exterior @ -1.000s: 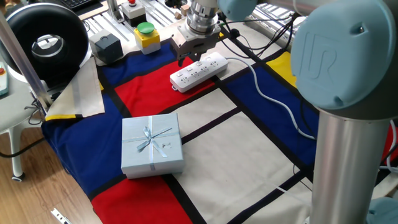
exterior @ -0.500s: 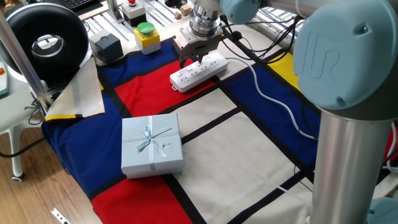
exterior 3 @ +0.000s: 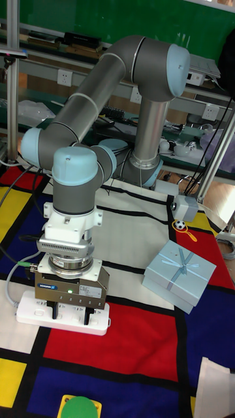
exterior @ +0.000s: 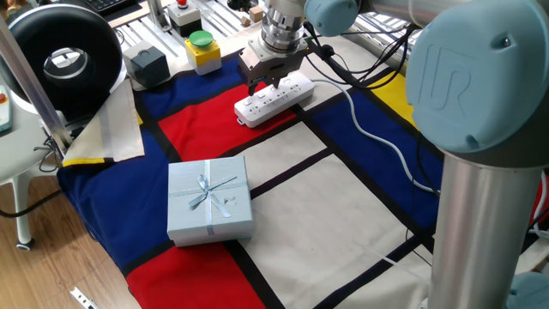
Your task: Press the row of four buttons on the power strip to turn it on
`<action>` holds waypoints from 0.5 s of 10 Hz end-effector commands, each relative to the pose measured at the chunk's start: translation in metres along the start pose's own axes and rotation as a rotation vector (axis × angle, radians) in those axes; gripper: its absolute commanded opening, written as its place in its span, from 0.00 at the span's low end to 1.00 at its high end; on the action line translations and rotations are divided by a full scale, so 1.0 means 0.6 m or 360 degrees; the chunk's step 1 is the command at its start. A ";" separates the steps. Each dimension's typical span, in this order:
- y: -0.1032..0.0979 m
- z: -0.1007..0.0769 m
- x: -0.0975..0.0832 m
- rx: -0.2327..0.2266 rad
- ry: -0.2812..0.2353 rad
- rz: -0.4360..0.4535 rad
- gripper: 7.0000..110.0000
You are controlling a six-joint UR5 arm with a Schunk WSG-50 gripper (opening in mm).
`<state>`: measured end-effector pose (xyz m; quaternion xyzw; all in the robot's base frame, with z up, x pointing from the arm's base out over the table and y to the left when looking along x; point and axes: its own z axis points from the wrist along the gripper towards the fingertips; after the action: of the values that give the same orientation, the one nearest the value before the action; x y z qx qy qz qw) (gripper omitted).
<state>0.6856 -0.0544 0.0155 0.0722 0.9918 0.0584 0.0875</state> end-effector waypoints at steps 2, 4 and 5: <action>0.003 0.003 -0.001 -0.0018 -0.0003 0.0020 0.57; 0.004 0.002 0.001 -0.0017 -0.0001 0.0023 0.57; 0.008 0.002 0.003 -0.0012 0.0001 0.0029 0.57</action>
<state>0.6846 -0.0523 0.0135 0.0741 0.9917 0.0591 0.0864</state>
